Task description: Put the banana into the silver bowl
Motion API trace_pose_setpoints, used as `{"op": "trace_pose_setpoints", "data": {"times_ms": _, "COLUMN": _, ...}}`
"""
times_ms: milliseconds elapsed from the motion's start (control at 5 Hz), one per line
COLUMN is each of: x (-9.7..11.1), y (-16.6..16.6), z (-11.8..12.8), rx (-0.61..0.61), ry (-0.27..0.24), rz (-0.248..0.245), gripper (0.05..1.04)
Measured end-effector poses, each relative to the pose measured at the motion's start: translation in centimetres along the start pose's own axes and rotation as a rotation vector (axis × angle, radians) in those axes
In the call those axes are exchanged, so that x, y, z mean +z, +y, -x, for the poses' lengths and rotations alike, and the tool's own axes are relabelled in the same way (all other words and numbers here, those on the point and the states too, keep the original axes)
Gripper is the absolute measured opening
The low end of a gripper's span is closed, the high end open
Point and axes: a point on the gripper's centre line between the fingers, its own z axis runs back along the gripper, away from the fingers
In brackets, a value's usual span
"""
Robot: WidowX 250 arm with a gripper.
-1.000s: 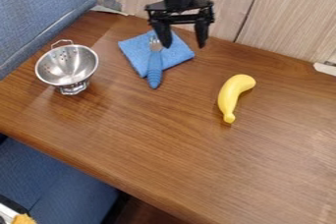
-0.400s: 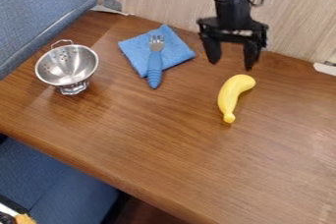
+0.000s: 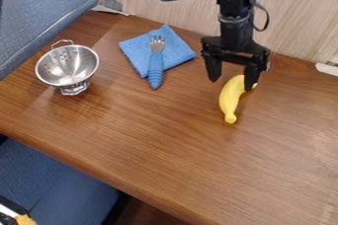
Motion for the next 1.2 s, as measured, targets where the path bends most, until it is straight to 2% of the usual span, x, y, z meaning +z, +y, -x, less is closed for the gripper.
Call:
{"op": "trace_pose_setpoints", "data": {"times_ms": 200, "x": -1.5, "y": 0.7, "z": 0.0, "rx": -0.008, "ry": 0.009, "rz": -0.042, "gripper": 0.948}}
{"op": "trace_pose_setpoints", "data": {"times_ms": 400, "x": -2.1, "y": 0.2, "z": -0.2, "rx": -0.047, "ry": -0.008, "rz": -0.079, "gripper": 0.662}}
{"op": "trace_pose_setpoints", "data": {"times_ms": 600, "x": -2.3, "y": 0.0, "z": -0.2, "rx": -0.046, "ry": -0.016, "rz": -0.090, "gripper": 0.577}}
{"op": "trace_pose_setpoints", "data": {"times_ms": 800, "x": -2.3, "y": -0.1, "z": -0.1, "rx": -0.051, "ry": -0.009, "rz": -0.109, "gripper": 0.577}}
{"op": "trace_pose_setpoints", "data": {"times_ms": 1000, "x": -2.2, "y": -0.2, "z": 0.2, "rx": -0.047, "ry": 0.007, "rz": -0.102, "gripper": 0.577}}
{"op": "trace_pose_setpoints", "data": {"times_ms": 1200, "x": 0.2, "y": 0.2, "z": 0.4, "rx": -0.015, "ry": -0.031, "rz": -0.067, "gripper": 0.577}}
